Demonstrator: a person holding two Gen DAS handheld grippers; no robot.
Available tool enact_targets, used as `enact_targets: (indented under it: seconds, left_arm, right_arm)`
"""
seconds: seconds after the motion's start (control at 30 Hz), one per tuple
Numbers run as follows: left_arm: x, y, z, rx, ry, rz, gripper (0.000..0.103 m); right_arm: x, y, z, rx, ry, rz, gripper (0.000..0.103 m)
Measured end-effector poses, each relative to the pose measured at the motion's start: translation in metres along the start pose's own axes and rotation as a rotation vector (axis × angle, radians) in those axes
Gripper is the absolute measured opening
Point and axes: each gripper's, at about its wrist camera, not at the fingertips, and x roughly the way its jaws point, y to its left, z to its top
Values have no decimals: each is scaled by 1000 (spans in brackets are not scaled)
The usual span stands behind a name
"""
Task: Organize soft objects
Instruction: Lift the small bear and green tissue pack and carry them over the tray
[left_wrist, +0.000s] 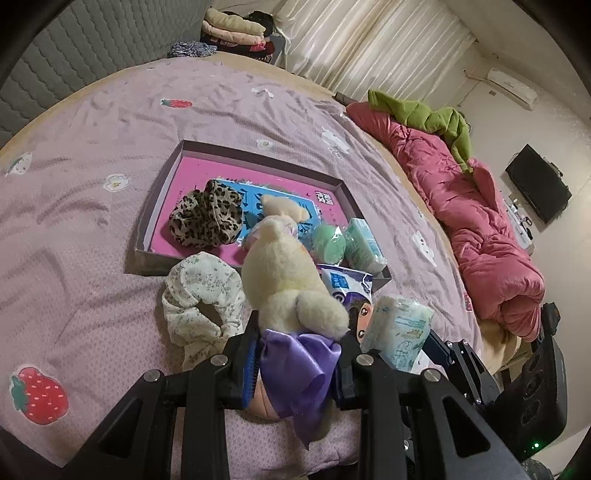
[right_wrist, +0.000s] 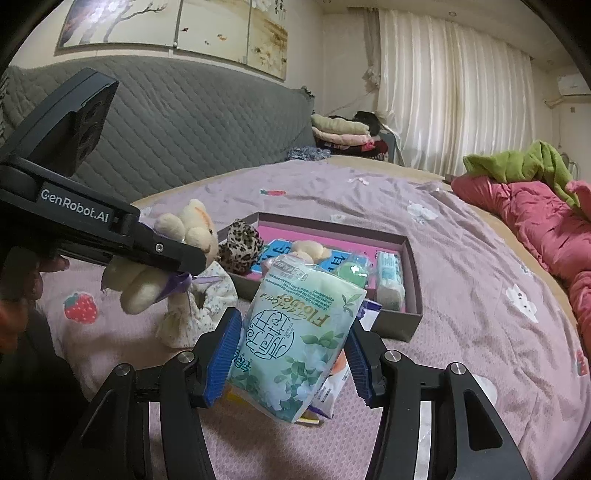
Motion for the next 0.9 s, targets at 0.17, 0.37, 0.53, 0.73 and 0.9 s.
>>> enact_targets:
  seconds: [0.17,0.37,0.53,0.73,0.9]
  left_arm:
    - [0,2,1,0,-14,-4,31]
    - [-3,1,5,10,-45,2,31]
    - [-3,1,9,13,-62,6,31]
    - [-3,2,14,18,-81,11,31]
    - [-2,5,21,9,-100,7,31]
  right_arm:
    - [0,-1,3,-8,-16,-10,56]
    - [1,-3,7,-11,-30,-16,56]
    - [3,-7,12,-2,-47,-24,56]
    - [9,-10,18,6,-61,-30,56]
    - [14,-12,23,10,-78,-35,56]
